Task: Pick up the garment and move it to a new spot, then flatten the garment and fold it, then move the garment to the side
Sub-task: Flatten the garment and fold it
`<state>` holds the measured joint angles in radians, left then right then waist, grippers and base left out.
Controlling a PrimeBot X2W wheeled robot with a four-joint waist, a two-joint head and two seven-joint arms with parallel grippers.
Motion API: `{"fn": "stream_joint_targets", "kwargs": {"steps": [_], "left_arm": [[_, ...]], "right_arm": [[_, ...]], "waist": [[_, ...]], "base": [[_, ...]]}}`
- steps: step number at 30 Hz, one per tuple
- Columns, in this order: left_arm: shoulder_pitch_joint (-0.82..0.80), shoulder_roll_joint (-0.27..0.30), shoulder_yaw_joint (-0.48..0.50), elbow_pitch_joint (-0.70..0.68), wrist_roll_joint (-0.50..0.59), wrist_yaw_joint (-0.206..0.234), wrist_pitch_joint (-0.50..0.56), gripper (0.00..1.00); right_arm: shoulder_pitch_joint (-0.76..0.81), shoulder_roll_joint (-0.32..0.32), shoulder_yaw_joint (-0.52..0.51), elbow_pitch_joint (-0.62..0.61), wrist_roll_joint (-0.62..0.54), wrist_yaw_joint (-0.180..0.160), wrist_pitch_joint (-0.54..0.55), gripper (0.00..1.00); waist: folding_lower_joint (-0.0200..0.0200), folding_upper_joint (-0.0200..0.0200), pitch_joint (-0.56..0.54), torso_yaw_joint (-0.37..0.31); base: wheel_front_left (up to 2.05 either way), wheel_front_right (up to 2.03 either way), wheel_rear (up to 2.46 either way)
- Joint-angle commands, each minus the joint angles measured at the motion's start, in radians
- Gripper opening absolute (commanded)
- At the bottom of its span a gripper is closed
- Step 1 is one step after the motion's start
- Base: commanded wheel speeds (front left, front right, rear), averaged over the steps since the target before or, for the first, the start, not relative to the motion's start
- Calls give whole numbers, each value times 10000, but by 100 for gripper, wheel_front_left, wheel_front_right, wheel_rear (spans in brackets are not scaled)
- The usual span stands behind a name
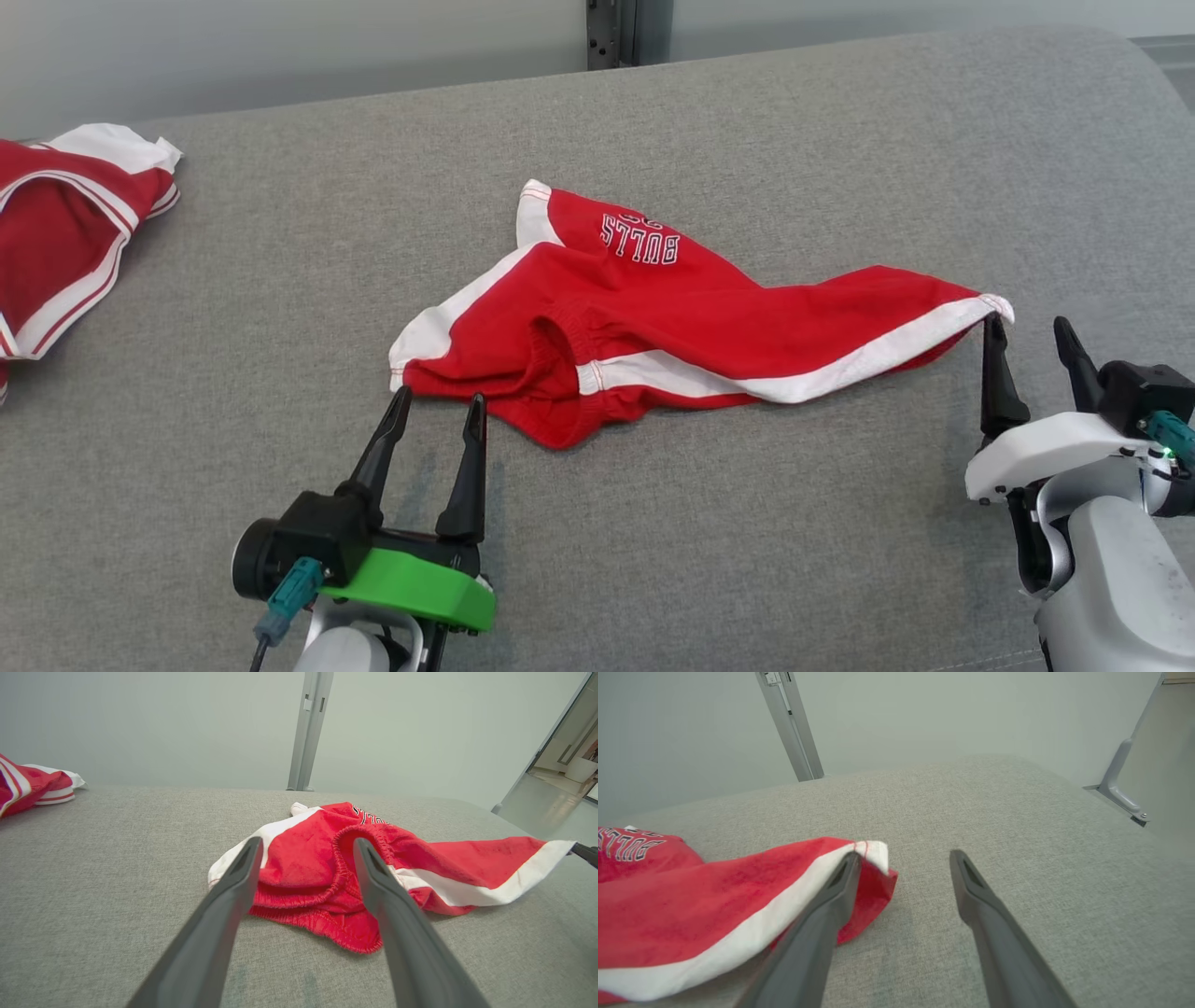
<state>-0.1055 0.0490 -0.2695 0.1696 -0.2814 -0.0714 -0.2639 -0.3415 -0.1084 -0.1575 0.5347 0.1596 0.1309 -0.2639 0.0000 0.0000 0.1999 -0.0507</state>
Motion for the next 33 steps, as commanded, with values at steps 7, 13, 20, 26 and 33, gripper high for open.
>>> {"fn": "stream_joint_targets", "kwargs": {"steps": [7, 13, 20, 26, 33], "left_arm": [[300, 26, 88, -243, -1, 184, -7, 100], [409, 26, 149, -343, -36, 235, -9, 100], [987, 26, 561, -734, -37, 493, -9, 100], [1578, 25, 875, -927, -34, 626, -9, 100], [1929, 25, 978, -1199, -40, 702, -9, 100]], "right_arm": [[814, 319, 116, -1523, -139, -3, -6, 100], [1177, 470, 497, -2176, -174, -3, -6, 100], [1636, 557, 978, -2908, -128, -1, -7, 100], [2073, 571, 1461, -3354, 311, -3, -7, 100], [2414, 572, 1871, -3555, 580, -1, -7, 100]], "waist": [[0, 0, -395, -67], [0, 0, -582, -54], [0, 0, -881, -10], [0, 0, -1163, 138], [0, 0, -1420, 301]], "base": [[0, 0, 0], [0, 0, 0], [0, 0, 0], [0, 0, 0], [0, 0, 0]]}}
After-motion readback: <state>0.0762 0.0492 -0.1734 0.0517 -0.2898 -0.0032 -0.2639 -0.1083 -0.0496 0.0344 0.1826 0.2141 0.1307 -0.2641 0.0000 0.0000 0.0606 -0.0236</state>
